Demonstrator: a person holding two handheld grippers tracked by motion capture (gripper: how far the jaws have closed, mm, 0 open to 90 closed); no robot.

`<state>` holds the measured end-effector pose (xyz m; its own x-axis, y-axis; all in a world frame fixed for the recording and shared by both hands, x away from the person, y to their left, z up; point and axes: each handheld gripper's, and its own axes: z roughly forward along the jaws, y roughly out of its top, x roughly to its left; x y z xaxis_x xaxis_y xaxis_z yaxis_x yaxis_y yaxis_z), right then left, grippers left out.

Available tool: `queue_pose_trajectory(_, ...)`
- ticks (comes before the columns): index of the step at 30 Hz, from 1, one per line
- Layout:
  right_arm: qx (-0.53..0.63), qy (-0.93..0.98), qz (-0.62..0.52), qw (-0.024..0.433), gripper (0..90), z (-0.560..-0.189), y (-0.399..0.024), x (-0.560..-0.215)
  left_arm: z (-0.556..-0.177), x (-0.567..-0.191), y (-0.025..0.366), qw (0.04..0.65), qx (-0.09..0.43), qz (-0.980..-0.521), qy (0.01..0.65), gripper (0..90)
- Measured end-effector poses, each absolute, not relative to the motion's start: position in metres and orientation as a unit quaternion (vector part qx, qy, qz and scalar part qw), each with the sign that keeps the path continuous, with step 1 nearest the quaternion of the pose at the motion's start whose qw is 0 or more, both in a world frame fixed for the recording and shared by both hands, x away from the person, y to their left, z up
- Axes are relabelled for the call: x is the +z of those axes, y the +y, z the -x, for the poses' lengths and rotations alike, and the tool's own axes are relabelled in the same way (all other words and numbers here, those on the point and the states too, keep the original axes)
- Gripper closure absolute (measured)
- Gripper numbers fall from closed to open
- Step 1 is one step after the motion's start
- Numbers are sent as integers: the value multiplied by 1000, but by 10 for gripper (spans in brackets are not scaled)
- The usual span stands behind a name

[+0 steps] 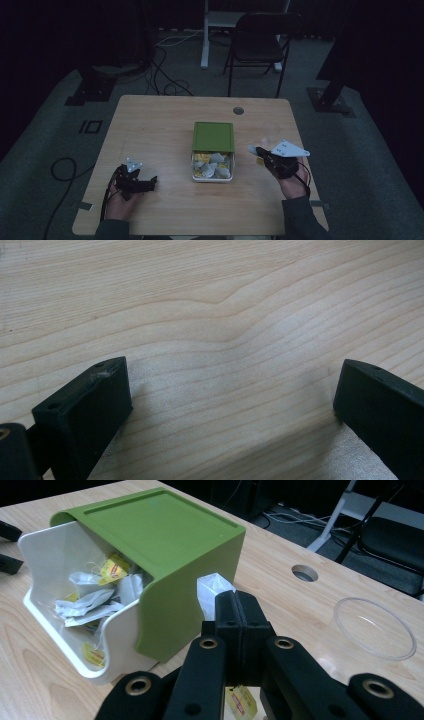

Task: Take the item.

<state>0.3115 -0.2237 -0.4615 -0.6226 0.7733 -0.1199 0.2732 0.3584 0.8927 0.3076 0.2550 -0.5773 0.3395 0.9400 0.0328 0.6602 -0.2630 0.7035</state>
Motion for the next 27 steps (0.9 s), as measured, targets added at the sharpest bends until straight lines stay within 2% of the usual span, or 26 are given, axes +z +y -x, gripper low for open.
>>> queue_pose_trajectory(27, 454, 766, -352, 287, 900, -334, -239, -457, -308, -577, 255, 303, 231, -760, 526, 27)
